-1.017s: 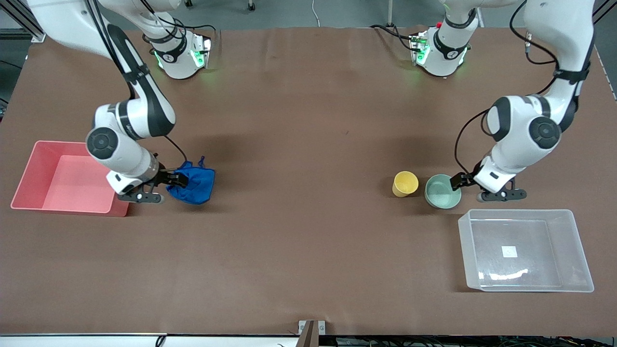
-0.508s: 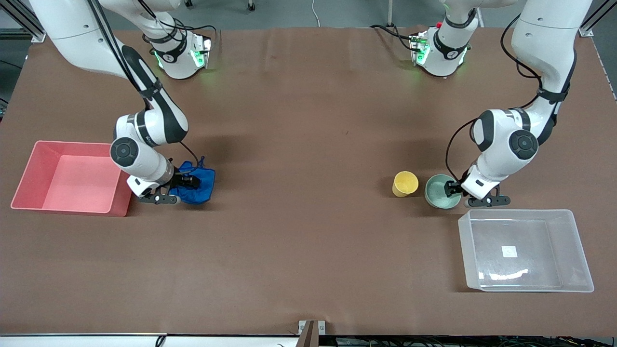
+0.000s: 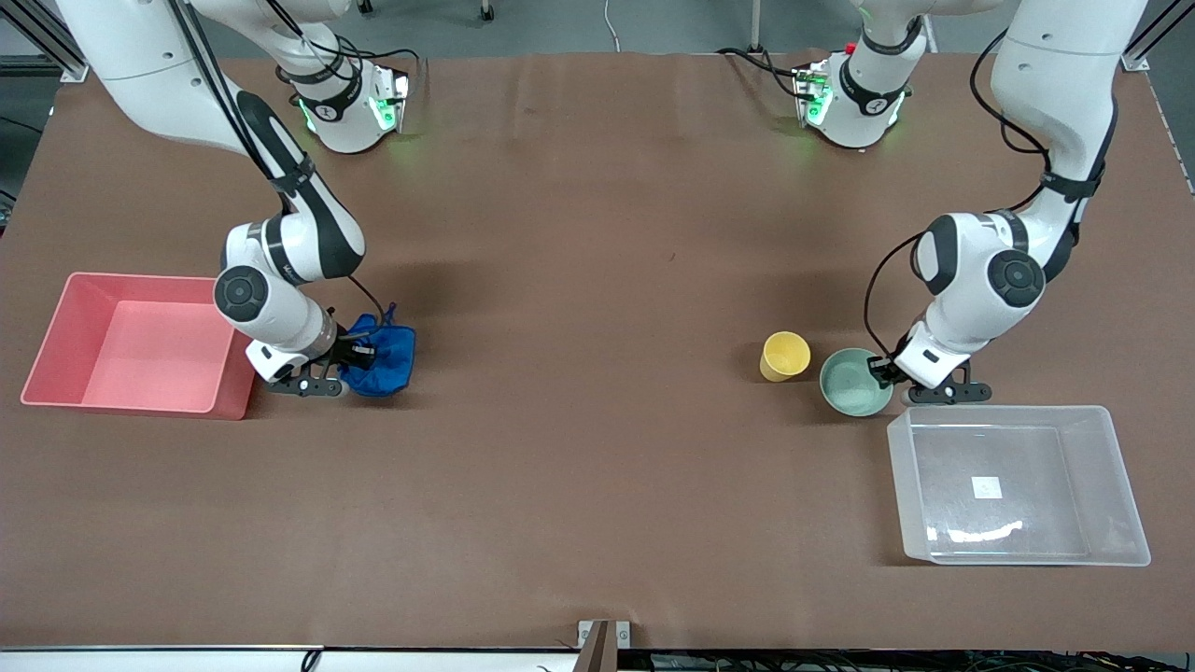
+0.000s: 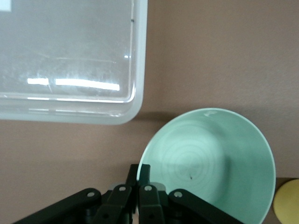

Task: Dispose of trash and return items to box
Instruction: 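Carry the cloth into the pink bin while the left gripper carries the bowl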

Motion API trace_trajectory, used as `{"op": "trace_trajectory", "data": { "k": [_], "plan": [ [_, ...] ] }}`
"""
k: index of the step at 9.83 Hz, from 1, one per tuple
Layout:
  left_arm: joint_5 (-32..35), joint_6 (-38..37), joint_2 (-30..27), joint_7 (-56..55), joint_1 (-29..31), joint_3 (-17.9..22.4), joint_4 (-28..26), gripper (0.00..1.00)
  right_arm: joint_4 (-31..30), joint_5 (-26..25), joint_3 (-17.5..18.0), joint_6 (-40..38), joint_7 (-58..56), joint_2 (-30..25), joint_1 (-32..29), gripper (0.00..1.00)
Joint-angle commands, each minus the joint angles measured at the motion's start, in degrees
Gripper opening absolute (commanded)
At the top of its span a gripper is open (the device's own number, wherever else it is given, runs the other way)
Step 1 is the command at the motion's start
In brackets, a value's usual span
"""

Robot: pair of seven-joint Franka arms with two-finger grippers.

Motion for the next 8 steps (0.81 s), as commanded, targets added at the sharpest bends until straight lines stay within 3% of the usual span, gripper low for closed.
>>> {"op": "trace_trajectory", "data": {
  "k": [1,4,6,7,8],
  "plan": [
    [-0.28,-7.86,-4.52,3.65,0.49,-0.14,1.89,0.01,0.23,-0.99,0.39,-0.26,4.97,-1.09,0.33,0.0],
    [-0.37,-21.92,-4.2,4.1,0.76,0.12,16.09,0.01,11.87,-0.81,1.52,-26.9,4.28,-6.53,-0.46,0.0],
    [-0.46,-26.86,1.4,9.17,4.08,0.12,27.78,0.0,17.27,-0.38,1.36,-39.25,-2.09,-12.66,-2.64,0.01],
    [-0.37,-28.71,5.78,11.9,5.23,0.21,33.84,0.0,17.55,-0.37,-0.12,-42.35,-8.66,-16.09,-4.66,0.01],
    [-0.2,-30.12,10.17,14.71,6.8,0.3,39.47,0.0,17.37,-0.37,-5.79,-43.86,-17.69,-18.04,-4.59,0.01]
  ]
}}
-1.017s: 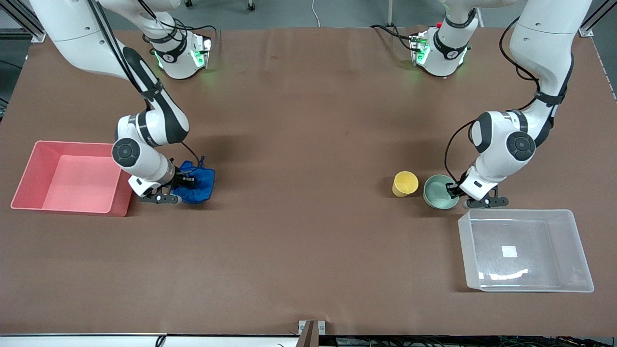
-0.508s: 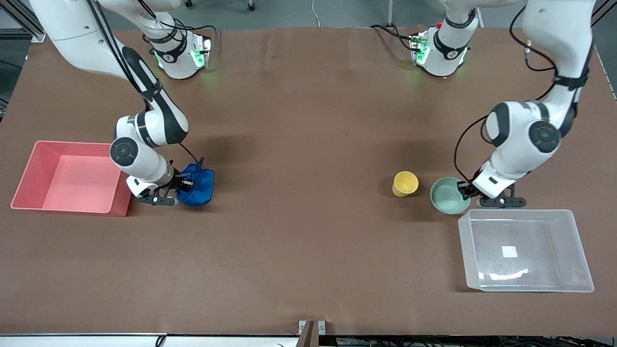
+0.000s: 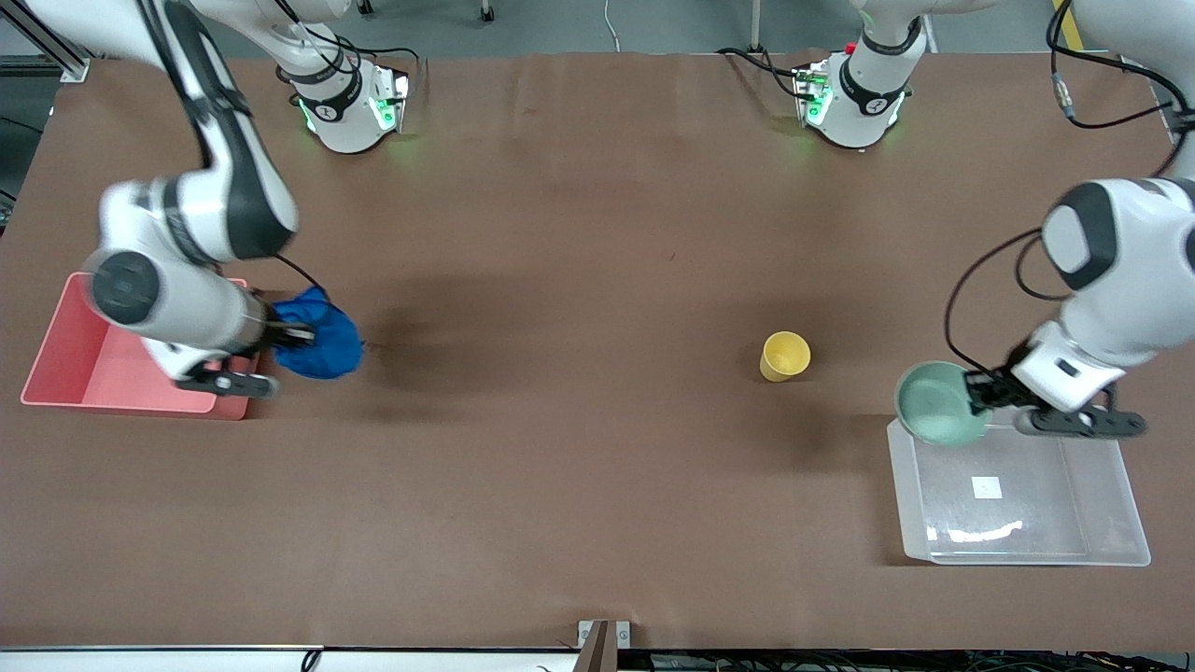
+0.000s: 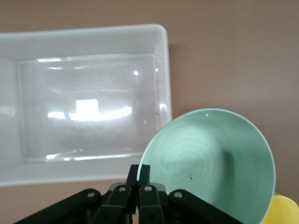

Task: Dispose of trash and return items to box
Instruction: 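Carry the cloth into the pink bin while the left gripper carries the bowl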

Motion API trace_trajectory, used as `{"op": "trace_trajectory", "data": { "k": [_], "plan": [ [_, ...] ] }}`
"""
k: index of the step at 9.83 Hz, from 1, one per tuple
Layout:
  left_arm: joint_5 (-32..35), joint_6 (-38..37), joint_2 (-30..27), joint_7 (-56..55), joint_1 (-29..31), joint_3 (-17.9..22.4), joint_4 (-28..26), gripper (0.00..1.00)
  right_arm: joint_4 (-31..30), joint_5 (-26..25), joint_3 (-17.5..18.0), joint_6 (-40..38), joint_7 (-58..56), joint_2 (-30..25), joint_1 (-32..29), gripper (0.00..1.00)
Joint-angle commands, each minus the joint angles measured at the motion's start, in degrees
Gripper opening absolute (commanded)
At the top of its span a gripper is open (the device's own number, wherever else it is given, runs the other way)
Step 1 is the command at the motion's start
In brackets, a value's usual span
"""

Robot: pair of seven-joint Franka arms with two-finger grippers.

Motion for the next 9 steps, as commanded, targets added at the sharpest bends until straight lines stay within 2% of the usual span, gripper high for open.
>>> {"op": "trace_trajectory", "data": {
  "k": [1,3,5,7,8,9],
  "plan": [
    [-0.37,-3.95,13.85,6.72,3.37,-0.05,14.19,0.0,-1.79,-0.76,-9.77,-1.41,-17.67,-3.83,-1.66,0.01],
    [-0.46,-5.46,18.88,8.34,4.96,0.21,19.76,0.0,-1.88,-0.94,-20.41,2.07,-33.24,-3.66,-1.84,0.01],
    [-0.37,-4.15,24.85,9.3,4.97,2.57,25.2,0.01,-3.63,-0.94,-26.5,12.15,-42.51,-1.04,-2.19,0.01],
    [-0.63,-0.04,28.39,8.87,5.05,3.11,26.37,0.01,-9.49,-0.77,-27.49,24.63,-43.69,3.26,-2.36,0.01],
    [-0.81,2.34,29.96,8.78,5.32,3.11,26.37,0.02,-11.27,0.11,-27.4,28.0,-43.25,5.9,-2.1,0.01],
    [-1.07,3.41,30.41,8.0,5.58,3.11,25.85,0.05,-13.2,2.9,-27.23,31.86,-43.25,8.18,-1.67,0.02]
  ]
}}
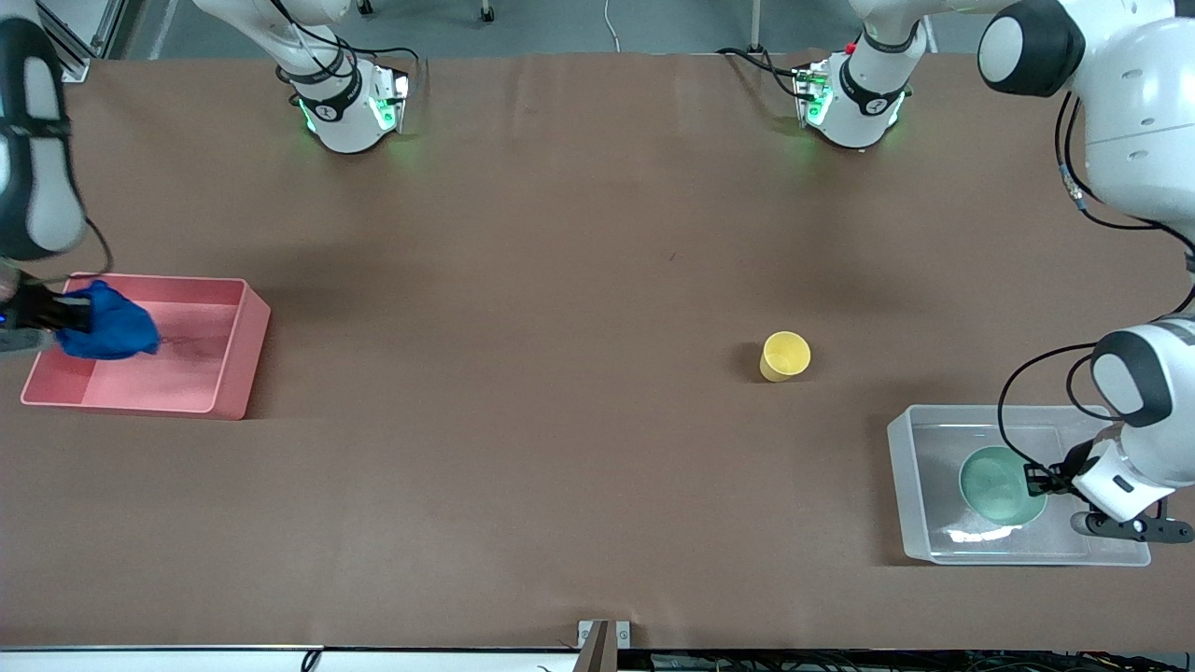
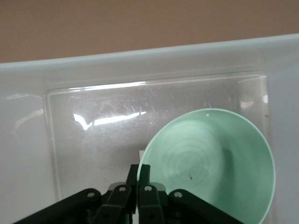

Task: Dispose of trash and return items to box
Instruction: 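Release the cloth in the pink bin while the left gripper releases the bowl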

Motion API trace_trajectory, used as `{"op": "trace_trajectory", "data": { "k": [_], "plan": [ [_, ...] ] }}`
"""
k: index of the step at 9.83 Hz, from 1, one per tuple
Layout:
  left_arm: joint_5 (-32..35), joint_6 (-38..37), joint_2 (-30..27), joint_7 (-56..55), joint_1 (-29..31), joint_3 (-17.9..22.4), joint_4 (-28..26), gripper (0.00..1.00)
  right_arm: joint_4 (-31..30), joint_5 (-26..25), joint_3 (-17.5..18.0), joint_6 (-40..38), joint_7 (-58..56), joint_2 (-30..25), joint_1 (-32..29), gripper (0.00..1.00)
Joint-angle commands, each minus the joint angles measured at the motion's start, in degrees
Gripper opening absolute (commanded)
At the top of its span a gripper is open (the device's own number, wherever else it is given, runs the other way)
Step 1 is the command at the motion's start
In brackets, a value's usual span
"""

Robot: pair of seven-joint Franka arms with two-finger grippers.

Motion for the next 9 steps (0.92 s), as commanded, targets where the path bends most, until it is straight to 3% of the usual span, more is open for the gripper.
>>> {"op": "trace_trajectory", "data": {
  "k": [1,2,3,4,6,7,9],
  "plan": [
    [-1.07,1.33,3.13,-2.09,-0.01,0.48,0.7,0.09,-4.23,5.81,0.21,6.78,0.04,3.61,1.18,0.03],
    [-1.07,1.41,3.13,-3.59,-0.09,0.21,0.17,0.12,-6.34,8.02,0.64,10.47,0.04,5.36,1.62,0.11],
    [-1.16,2.28,3.13,-3.87,-0.27,0.21,-0.18,0.14,-6.88,8.13,1.52,11.55,0.04,6.25,1.54,0.78],
    [-1.16,3.25,2.7,-3.87,-0.18,0.13,-1.67,0.18,-6.54,8.13,1.87,10.69,0.04,5.82,1.45,1.0],
    [-0.81,2.91,-0.45,-4.48,-0.88,0.12,-2.12,0.69,-3.48,8.31,2.05,3.18,5.54,1.02,1.62,1.0],
    [-0.46,0.99,-5.0,-4.75,-2.1,0.12,-3.77,0.83,1.15,8.22,2.84,-6.01,11.24,-1.97,1.71,1.0],
    [-0.28,-4.71,-13.52,-4.84,-5.18,0.12,-7.98,0.89,12.91,8.13,3.89,-24.91,18.21,-5.94,1.8,1.0]
  ]
}}
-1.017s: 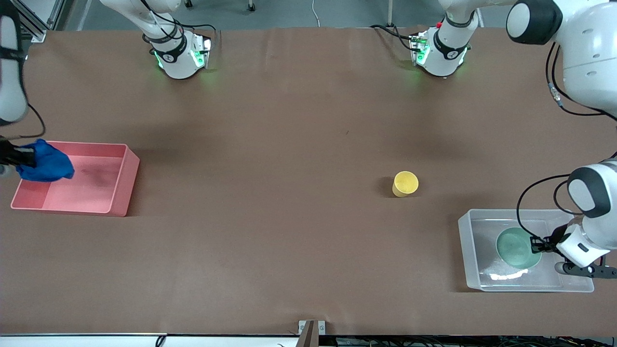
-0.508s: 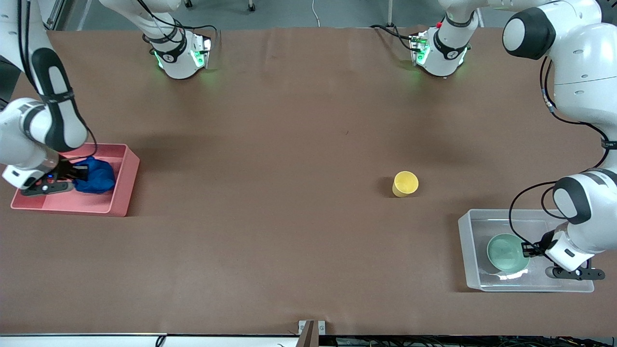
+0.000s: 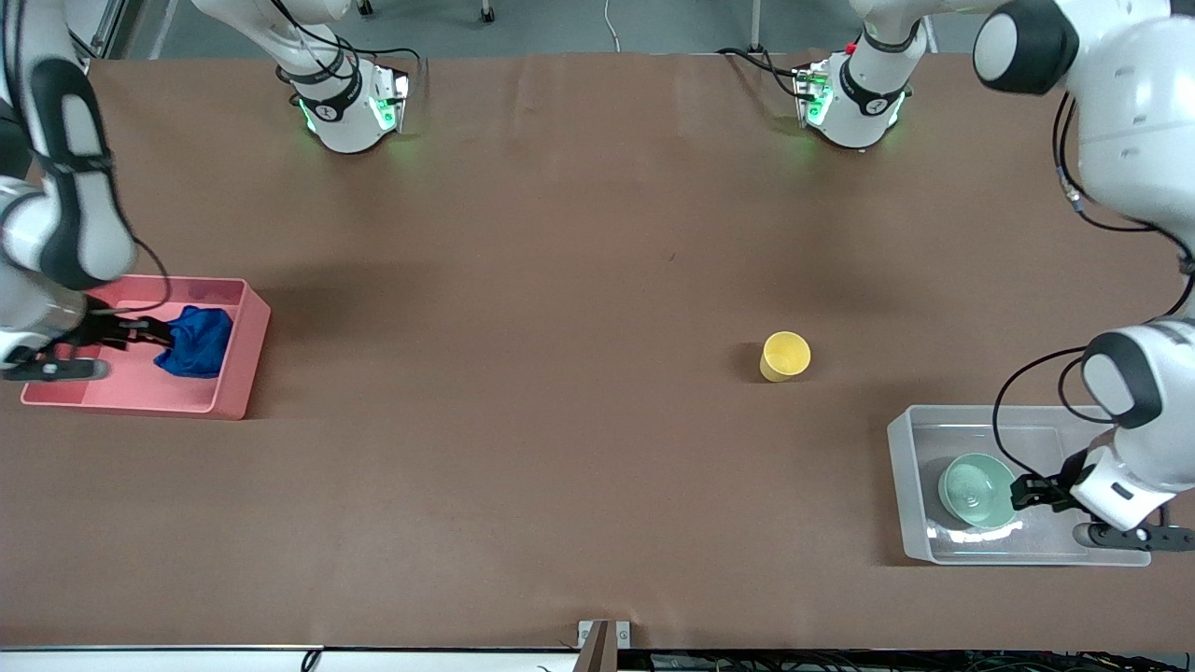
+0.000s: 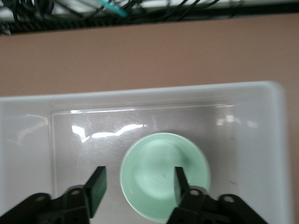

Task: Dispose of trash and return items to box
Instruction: 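Release the cloth in the pink bin while the left gripper releases the bowl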

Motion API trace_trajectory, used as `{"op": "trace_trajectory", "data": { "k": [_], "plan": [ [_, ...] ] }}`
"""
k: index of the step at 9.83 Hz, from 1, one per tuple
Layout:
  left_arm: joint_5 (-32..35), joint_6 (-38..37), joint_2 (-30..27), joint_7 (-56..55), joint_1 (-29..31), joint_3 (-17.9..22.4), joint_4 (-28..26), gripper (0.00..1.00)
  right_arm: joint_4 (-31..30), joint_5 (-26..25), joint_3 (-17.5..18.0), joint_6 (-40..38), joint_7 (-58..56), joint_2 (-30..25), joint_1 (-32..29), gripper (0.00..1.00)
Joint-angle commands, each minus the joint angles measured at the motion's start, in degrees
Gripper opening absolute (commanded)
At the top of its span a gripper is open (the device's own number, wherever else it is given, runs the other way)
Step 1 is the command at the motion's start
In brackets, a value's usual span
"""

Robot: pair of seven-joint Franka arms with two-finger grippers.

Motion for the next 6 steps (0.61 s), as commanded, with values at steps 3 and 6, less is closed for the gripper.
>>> {"op": "trace_trajectory", "data": {
  "k": [3,6],
  "plan": [
    [-0.35,-2.12,-22.31,-2.8,-6.26,-0.51,-26.34,0.89,22.6,0.34,5.6,-30.02,15.79,-6.31,-0.28,1.0],
    [-0.44,2.52,-30.0,-10.87,-7.51,-6.72,-42.01,0.89,22.19,-2.65,12.02,-33.4,17.68,-15.54,-1.94,1.0]
  ]
}}
